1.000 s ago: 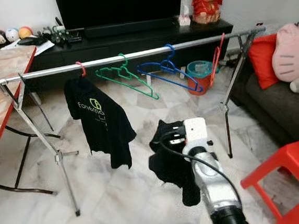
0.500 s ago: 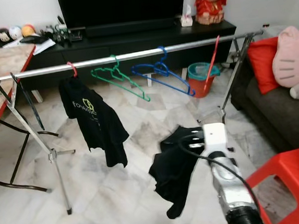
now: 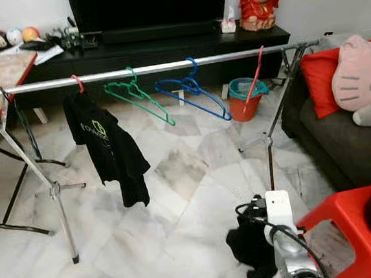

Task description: Hang hanger

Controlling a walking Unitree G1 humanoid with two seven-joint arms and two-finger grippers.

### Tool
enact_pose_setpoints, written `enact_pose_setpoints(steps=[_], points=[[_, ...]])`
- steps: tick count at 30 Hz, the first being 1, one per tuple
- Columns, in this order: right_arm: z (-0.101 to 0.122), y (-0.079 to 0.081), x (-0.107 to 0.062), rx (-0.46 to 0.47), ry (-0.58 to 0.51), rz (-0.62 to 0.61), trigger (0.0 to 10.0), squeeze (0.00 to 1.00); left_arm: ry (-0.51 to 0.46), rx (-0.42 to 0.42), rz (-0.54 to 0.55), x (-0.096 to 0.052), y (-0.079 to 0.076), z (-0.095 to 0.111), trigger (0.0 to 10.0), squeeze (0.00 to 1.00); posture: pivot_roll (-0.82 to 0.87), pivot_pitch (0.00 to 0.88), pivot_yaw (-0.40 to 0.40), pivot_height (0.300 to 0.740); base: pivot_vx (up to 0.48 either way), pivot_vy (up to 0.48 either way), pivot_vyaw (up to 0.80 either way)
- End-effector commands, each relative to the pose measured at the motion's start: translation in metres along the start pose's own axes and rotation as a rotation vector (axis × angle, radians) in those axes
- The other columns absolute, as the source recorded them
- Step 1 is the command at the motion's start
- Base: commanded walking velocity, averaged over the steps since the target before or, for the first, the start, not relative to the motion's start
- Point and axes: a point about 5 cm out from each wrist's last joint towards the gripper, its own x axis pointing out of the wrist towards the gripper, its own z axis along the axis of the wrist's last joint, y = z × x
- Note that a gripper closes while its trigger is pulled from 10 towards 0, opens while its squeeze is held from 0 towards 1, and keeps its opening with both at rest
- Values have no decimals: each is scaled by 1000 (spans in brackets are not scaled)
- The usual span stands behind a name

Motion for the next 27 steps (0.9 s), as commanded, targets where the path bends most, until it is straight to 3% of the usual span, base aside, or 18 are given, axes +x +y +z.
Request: enact_pose_setpoints(steps=[1,6,19,27], points=[[-10,-9,-2,21,31,-45,10000,0,3,-3,-5,1,-3,1,10000,0,-117,0,-27,740,0,-262,0],[-19,-10,-5,71,40,-74,10000,0,2,-1,-8,1,-3,2,10000,0,-119,0,-24,740,0,-261,0],[-32,-8,-9,97,56,-77,10000,0,6,6,-11,1,-3,1,10000,0,-120,0,-22,740,0,-262,0],[-30,-4,-8,93,50,-62,10000,0,-54,-45,-10,0,-5,5,10000,0,-109,0,-29,740,0,0,0]])
